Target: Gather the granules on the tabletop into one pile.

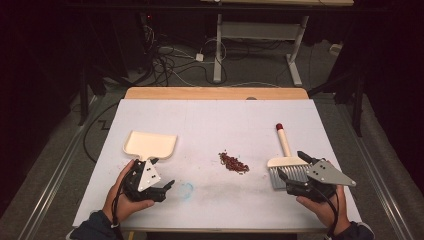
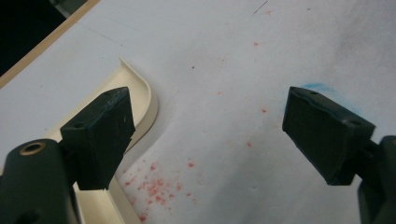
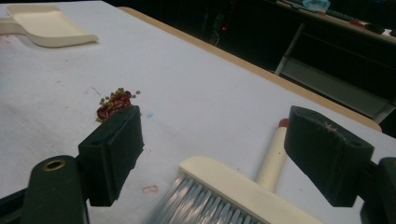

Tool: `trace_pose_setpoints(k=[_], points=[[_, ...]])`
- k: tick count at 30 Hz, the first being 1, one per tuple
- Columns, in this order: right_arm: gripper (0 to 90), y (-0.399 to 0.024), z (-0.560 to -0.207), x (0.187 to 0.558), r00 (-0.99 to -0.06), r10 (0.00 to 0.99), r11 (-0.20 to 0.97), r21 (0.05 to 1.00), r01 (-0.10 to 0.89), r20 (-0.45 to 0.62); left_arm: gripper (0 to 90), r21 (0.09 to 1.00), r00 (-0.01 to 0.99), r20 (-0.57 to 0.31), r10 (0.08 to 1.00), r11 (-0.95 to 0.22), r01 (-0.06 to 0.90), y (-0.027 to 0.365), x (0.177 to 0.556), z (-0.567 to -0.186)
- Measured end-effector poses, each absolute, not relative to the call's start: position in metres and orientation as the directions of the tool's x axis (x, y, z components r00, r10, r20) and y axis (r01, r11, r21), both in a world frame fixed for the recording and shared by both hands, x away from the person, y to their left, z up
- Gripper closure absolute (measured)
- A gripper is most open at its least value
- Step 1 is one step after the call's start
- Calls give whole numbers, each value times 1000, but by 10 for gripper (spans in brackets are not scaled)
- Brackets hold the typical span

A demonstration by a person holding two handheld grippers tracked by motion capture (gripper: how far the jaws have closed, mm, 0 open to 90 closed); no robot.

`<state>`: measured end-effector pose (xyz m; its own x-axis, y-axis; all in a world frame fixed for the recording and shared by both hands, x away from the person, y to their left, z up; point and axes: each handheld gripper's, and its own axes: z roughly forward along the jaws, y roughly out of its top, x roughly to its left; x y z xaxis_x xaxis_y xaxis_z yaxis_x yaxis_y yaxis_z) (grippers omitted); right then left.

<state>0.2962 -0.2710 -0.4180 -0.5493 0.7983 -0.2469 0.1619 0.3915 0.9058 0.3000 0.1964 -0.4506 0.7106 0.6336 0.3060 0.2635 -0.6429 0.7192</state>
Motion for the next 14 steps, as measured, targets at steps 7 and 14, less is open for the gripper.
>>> trace_pose_setpoints(k=[7, 14], points=[[203, -272, -417, 295, -546, 797, 397, 905, 152, -258, 160, 714, 711, 315, 628, -651, 258, 194, 299, -450], [202, -271, -418, 295, -536, 802, 397, 905, 151, -262, 160, 711, 712, 311, 629, -651, 265, 194, 302, -451]])
